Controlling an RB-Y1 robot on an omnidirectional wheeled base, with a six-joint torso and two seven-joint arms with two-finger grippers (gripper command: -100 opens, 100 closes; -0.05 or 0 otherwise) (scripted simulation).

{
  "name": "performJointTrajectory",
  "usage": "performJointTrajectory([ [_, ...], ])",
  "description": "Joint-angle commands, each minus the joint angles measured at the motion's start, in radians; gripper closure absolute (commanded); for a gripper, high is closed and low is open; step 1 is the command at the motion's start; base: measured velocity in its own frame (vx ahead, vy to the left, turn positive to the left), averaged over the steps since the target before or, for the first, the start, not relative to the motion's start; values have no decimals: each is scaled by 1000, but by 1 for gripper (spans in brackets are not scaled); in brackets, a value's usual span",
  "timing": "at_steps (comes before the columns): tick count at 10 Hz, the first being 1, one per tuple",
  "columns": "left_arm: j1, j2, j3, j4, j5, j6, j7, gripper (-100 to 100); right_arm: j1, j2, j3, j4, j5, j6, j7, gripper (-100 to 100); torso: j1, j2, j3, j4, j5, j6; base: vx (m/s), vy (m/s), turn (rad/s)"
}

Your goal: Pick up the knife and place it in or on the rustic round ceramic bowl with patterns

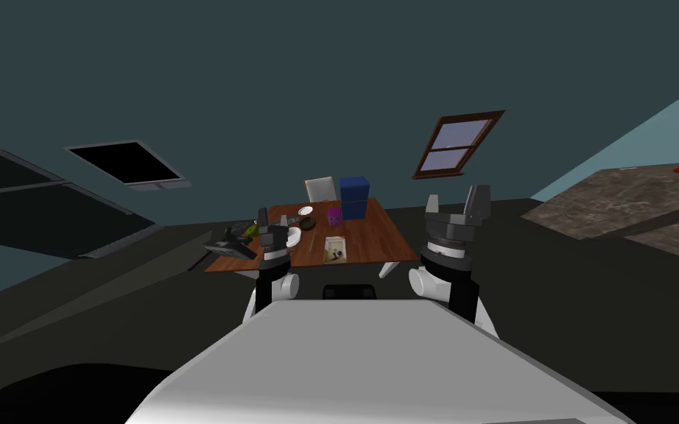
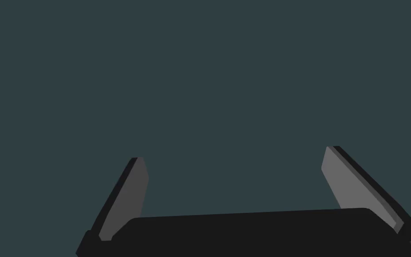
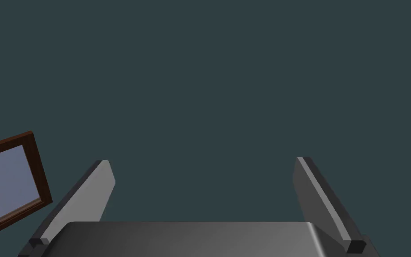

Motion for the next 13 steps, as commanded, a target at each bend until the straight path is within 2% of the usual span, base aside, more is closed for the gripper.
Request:
performJointTrajectory([
  [1,-9,36,0,14,1,6,-9,-100,0,0,0,0,0,0,0,0,0,0,0,0,0,0,-10,0,-2],
  [4,-43,116,1,72,8,30,-46,-100,0,0,0,0,0,0,0,0,0,2,1,0,0,0,-36,-5,-11],
  [8,-119,206,2,203,22,85,-130,-100,0,0,0,0,0,0,0,0,0,3,2,1,0,0,-59,1,-29],
  [10,-167,243,2,268,30,119,-181,-100,0,0,0,0,0,0,0,0,1,5,3,1,0,0,-77,1,-53],
  [11,-167,243,2,286,30,119,-181,-100,0,0,0,0,0,0,0,0,0,4,3,1,0,0,-45,-3,-23],
  [13,-220,276,2,361,40,158,-238,-100,0,0,0,0,0,0,0,0,0,3,2,1,0,0,-52,-1,-62],
])
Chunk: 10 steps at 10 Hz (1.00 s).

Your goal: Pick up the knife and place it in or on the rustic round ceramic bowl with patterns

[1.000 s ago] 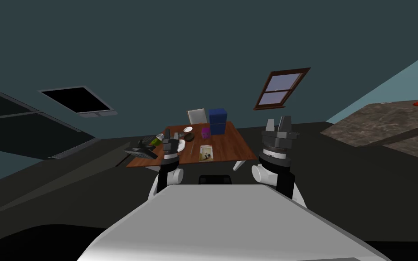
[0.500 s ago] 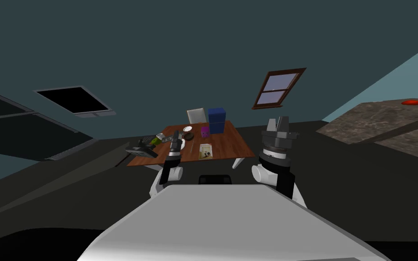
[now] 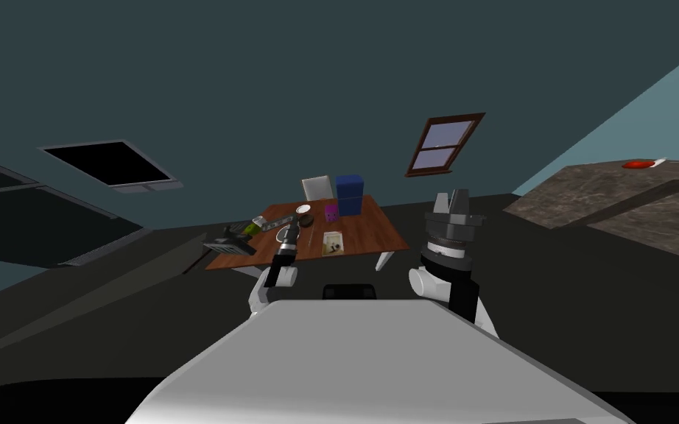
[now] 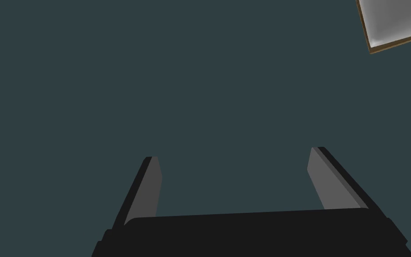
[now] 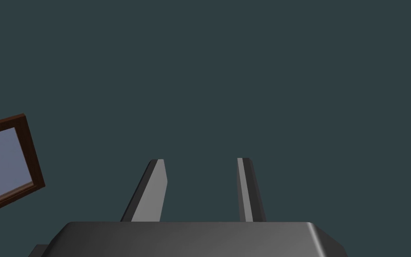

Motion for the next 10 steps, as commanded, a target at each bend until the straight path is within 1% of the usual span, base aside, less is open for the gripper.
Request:
performJointTrajectory([
  [1,-17,5,-3,41,1,18,-24,-100,0,0,0,0,0,0,0,0,0,0,0,0,0,0,-46,2,-35],
  [2,-44,20,-4,71,6,38,-53,-100,0,0,0,0,0,0,0,0,0,-1,0,0,0,0,-42,-7,-60],
  [3,-44,20,-4,91,6,38,-53,-100,0,0,0,0,0,0,0,0,-1,-1,0,0,0,0,-33,-2,-33],
  [4,-73,35,-5,121,11,59,-82,-100,0,0,0,0,0,0,0,0,0,-1,-1,0,0,0,-44,2,-72],
  [5,-73,35,-5,143,11,59,-82,-100,0,0,0,0,0,0,0,0,0,-1,-1,0,0,0,-34,4,-44],
  [6,-101,49,-6,183,16,80,-111,-100,0,0,0,0,0,0,0,0,0,-1,-1,0,0,0,-32,1,-83],
  [7,-101,49,-6,197,16,80,-111,-100,0,0,0,0,0,0,0,0,0,-2,-1,0,0,0,-29,5,-39],
  [8,-130,63,-8,223,22,101,-140,-100,0,0,0,0,0,0,0,0,0,-2,-1,0,0,0,-39,3,-93],
  [9,-130,63,-8,250,22,101,-140,-100,0,0,0,0,0,0,0,0,0,-2,-1,0,0,0,-29,4,-52],
  [10,-158,77,-9,283,27,123,-169,-100,0,0,0,0,0,0,0,0,0,-2,-1,0,0,0,-29,1,-113],
])
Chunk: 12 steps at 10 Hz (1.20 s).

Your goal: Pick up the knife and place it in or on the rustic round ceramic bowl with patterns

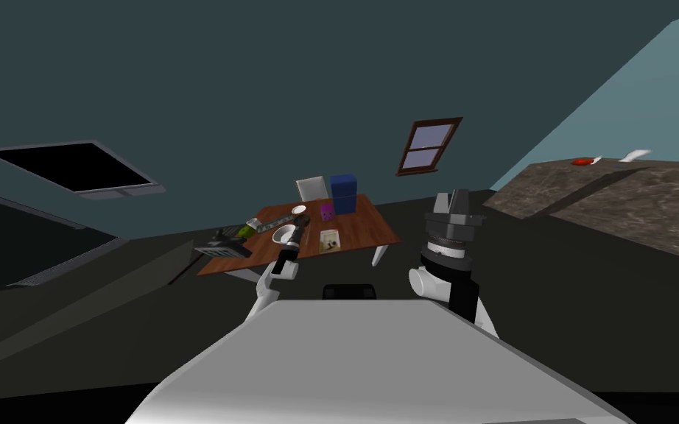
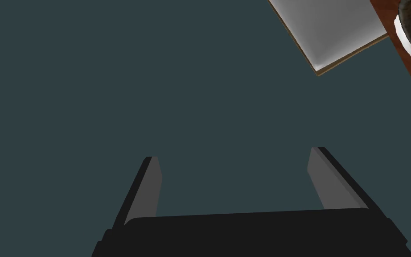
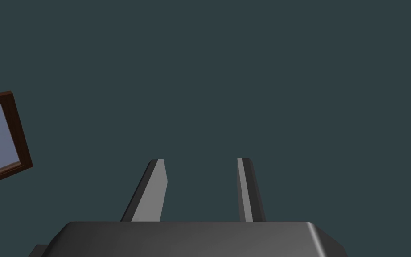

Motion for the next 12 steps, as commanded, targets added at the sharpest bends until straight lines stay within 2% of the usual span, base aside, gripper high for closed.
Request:
performJointTrajectory([
  [1,-21,7,0,47,3,17,-16,-100,0,0,0,0,0,0,0,0,0,0,0,0,0,0,-30,6,-45],
  [2,-49,21,-2,80,8,39,-44,-100,0,0,0,0,0,0,0,0,0,0,0,0,0,0,-33,10,-107],
  [3,-49,21,-2,105,8,39,-44,-100,0,0,0,0,0,0,0,0,1,0,0,0,0,0,-26,11,-60],
  [4,-77,35,-5,149,14,61,-71,-100,0,0,0,0,0,0,0,0,1,0,0,0,0,0,-29,6,-96],
  [5,-77,35,-5,163,14,61,-71,-100,0,0,0,0,0,0,0,0,0,0,0,0,0,0,-24,7,-62],
  [6,-103,49,-8,198,19,83,-98,-100,0,0,0,0,0,0,0,0,0,0,0,0,0,0,-22,11,-138],
  [7,-103,49,-8,222,19,83,-98,-100,0,0,0,0,0,0,0,0,1,-1,0,0,0,0,-19,11,-87],
  [8,-129,63,-11,266,25,105,-123,-100,0,0,0,0,0,0,0,0,1,-1,0,0,0,-1,-24,11,-147],
  [9,-129,63,-11,281,25,105,-123,-100,0,0,0,0,0,0,0,0,1,-1,0,0,0,0,-19,14,-73],
  [10,-154,78,-14,315,30,126,-146,-100,0,0,0,0,0,0,0,0,1,-1,0,0,0,-1,-18,14,-149],
  [11,-154,78,-14,340,30,126,-146,-100,0,0,0,0,0,0,0,0,1,-1,0,0,0,0,-12,17,-82],
  [12,-178,93,-18,377,35,147,-169,-100,0,0,0,0,0,0,0,0,1,-1,-1,0,0,-1,-14,17,-155],
])
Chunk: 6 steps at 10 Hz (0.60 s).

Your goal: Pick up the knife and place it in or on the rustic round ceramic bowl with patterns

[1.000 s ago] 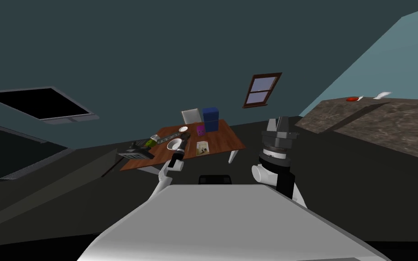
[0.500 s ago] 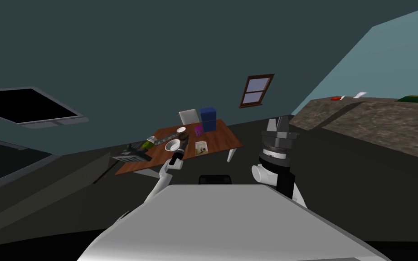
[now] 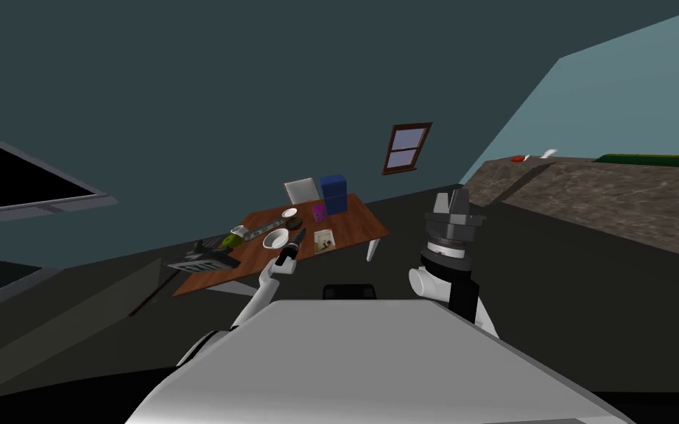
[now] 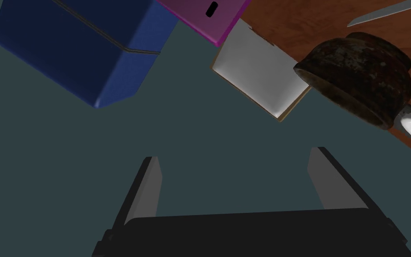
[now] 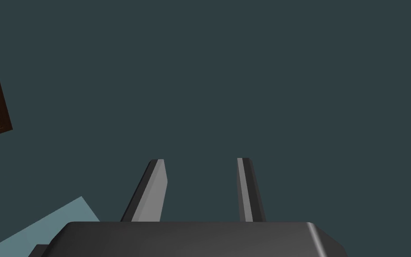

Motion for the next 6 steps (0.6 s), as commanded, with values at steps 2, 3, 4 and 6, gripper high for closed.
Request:
performJointTrajectory([
  [2,-35,26,-6,83,9,35,-33,-100,0,0,0,0,0,0,0,0,0,0,0,0,0,-1,-10,19,-102],
  [3,-35,26,-6,99,9,35,-33,-100,0,0,0,0,0,0,0,0,0,0,0,0,0,0,-6,19,-120],
  [4,-57,42,-10,139,14,55,-52,-100,0,0,0,0,0,0,0,0,0,0,0,0,0,-1,-9,25,-190],
  [6,-77,59,-15,192,19,74,-70,-100,0,0,0,0,0,0,0,0,1,0,0,0,0,-1,-7,25,-130],
])
